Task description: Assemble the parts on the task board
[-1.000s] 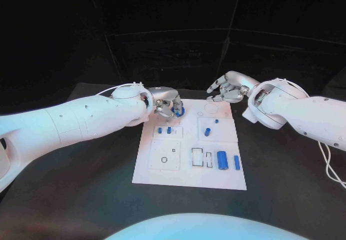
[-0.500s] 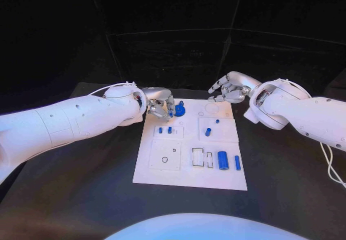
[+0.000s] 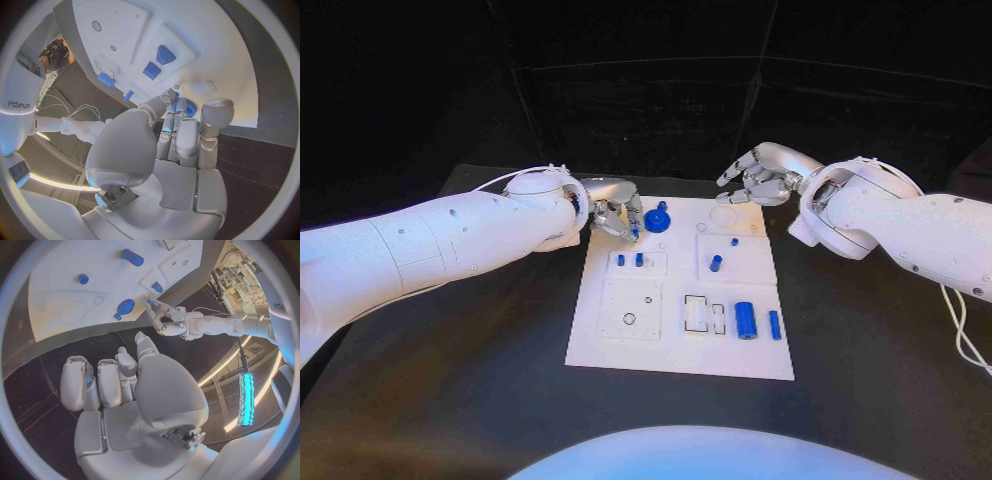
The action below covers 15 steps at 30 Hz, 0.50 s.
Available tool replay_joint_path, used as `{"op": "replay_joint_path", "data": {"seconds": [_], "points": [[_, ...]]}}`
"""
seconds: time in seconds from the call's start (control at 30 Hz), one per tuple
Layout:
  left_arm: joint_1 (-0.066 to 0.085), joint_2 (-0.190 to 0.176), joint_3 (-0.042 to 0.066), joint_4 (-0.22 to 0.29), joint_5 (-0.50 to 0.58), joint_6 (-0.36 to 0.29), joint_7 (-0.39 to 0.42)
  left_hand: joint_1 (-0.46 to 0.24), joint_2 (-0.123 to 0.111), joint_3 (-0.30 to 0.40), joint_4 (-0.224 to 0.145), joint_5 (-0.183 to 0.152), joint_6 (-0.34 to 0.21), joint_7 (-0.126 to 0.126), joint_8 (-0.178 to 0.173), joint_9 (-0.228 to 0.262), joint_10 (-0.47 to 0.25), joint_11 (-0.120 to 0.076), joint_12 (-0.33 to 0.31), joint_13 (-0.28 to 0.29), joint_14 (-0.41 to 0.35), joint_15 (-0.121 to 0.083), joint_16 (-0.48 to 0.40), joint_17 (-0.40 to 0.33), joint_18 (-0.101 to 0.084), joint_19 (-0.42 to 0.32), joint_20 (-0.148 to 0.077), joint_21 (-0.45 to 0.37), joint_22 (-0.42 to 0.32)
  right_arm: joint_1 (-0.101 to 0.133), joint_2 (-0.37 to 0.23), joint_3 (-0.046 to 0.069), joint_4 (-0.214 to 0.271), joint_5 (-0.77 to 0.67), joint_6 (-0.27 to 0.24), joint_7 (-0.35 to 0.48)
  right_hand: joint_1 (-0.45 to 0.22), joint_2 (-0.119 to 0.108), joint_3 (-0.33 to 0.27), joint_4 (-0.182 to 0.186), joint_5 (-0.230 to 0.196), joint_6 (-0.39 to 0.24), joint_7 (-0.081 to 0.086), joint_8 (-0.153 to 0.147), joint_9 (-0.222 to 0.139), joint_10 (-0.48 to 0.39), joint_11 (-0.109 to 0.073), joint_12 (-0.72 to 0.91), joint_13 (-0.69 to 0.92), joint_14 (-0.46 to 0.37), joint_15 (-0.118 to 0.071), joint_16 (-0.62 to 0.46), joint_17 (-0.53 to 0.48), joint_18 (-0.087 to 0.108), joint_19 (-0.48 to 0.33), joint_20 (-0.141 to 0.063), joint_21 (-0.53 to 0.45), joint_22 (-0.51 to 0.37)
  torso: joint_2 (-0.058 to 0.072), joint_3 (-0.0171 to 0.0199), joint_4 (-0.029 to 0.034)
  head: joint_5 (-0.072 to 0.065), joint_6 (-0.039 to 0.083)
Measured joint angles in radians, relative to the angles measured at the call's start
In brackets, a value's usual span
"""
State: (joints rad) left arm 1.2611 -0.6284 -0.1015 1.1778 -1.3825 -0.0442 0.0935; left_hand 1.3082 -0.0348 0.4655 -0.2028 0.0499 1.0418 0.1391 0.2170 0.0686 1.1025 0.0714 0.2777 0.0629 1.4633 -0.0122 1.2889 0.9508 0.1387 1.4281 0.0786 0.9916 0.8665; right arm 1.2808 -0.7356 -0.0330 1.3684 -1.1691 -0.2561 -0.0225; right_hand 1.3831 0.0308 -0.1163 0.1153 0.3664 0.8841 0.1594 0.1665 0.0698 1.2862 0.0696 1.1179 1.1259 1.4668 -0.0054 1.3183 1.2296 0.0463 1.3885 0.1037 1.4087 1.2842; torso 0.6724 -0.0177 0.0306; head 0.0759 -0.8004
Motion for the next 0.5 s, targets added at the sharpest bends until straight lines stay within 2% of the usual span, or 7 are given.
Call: {"op": "replay_joint_path", "data": {"seconds": [0.5], "points": [[-0.006,0.012,-0.001,-0.014,0.002,0.031,-0.008,0.0,0.0,0.0,0.0,0.0,0.0,0.0,0.0,0.0,0.0,0.0,0.0,0.0,0.0,0.0,0.0,-0.001,0.0,0.0,0.0,0.0,0.001,0.0,0.002,0.0,0.0,0.0,0.0,0.001,0.0,0.0,0.0,0.0,0.0,0.0,0.0,0.0,0.0,0.0,0.0,0.0,0.0,0.0,0.0,0.0,0.001,0.0,0.0,0.0,0.0,0.0,0.0,-0.0002,0.0,0.0,-0.003]]}}
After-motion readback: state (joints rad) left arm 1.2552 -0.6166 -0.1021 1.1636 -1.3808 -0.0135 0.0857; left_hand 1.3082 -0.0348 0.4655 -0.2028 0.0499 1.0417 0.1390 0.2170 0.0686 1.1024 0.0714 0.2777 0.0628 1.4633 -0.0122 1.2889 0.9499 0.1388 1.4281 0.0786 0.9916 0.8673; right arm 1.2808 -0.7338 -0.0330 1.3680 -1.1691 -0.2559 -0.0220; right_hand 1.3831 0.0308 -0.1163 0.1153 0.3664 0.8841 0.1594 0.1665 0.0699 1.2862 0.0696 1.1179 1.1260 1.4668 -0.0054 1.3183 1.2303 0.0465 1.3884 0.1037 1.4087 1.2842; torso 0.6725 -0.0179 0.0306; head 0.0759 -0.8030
